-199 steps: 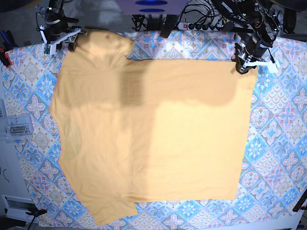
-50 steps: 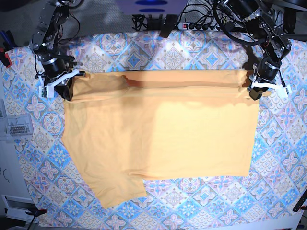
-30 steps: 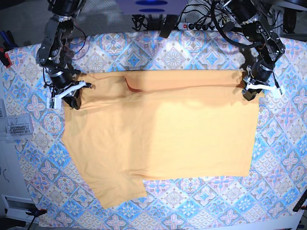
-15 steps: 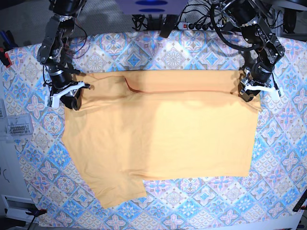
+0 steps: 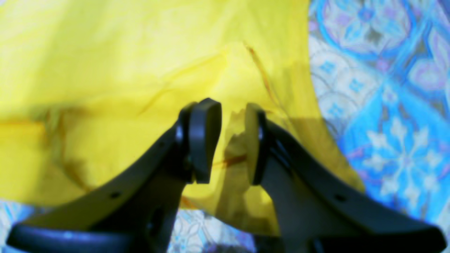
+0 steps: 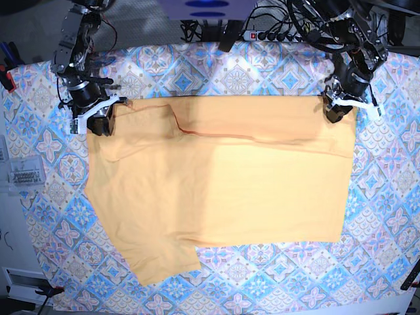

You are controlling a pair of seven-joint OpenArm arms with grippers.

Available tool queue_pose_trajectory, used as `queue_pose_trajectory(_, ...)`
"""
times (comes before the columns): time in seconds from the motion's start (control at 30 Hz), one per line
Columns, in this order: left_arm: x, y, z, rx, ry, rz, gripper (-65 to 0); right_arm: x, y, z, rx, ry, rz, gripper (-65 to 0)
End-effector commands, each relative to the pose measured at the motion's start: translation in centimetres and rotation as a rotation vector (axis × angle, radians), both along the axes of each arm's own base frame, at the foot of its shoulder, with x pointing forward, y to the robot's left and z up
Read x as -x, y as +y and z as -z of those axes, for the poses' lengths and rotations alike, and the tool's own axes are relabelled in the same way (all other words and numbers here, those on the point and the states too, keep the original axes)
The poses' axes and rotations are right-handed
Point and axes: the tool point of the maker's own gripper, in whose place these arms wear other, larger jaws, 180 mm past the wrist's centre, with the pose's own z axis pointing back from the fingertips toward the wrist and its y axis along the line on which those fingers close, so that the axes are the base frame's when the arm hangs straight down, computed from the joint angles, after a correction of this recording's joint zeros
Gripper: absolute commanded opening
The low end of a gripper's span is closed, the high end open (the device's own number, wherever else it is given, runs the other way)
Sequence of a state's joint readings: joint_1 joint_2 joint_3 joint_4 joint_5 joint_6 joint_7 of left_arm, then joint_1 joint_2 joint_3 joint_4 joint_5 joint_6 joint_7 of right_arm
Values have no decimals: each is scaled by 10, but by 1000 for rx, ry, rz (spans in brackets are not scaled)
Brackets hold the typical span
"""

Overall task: Fold the T-shirt properly
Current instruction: 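Lower the held shoulder edge onto the shirt body with both grippers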

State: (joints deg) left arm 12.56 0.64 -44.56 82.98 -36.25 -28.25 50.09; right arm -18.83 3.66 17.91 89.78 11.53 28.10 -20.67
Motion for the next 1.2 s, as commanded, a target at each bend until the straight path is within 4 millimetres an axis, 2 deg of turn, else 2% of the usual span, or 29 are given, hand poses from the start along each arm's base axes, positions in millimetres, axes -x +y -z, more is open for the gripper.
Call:
queue_pose_trajectory(0.0,-8,8,-18,-38,-57,4,-450,-7,-1,-14,21,-50,-11,-488)
queue_pose_trajectory(0.17,3,3,-30,-62,-59,22,-450,3,-1,-9,34,-28,-13,-488)
queue_pose_trajectory(0.23,6,-2,-29,-35,-43,35,-450,8,-1,-6,34,-16,-13,-488)
queue_pose_trajectory(0.37,24,1,-24,16,-24,-24,-450,13,-3,-4,35,-5,-9,-488)
queue_pose_trajectory(0.6,36,2,-21,44,-21,-55,-444,14,-3,-3,34,-2,-10,-488)
queue_pose_trajectory(0.73,48,-2,1,130,12,-102,-443,15,-2,-1,33,2,-11,-488)
queue_pose_trajectory(0.83,60,7,10,147,32,-151,-442,15,-1,-2,33,-1,-13,-488)
queue_pose_trajectory(0.97,59,9,9,145,27,-156,-442,15,-2,-1,32,2,-12,-488)
queue_pose_trajectory(1.17,44,9,3,147,-10,-156,-442,15,-1,-1,31,4,-13,-488)
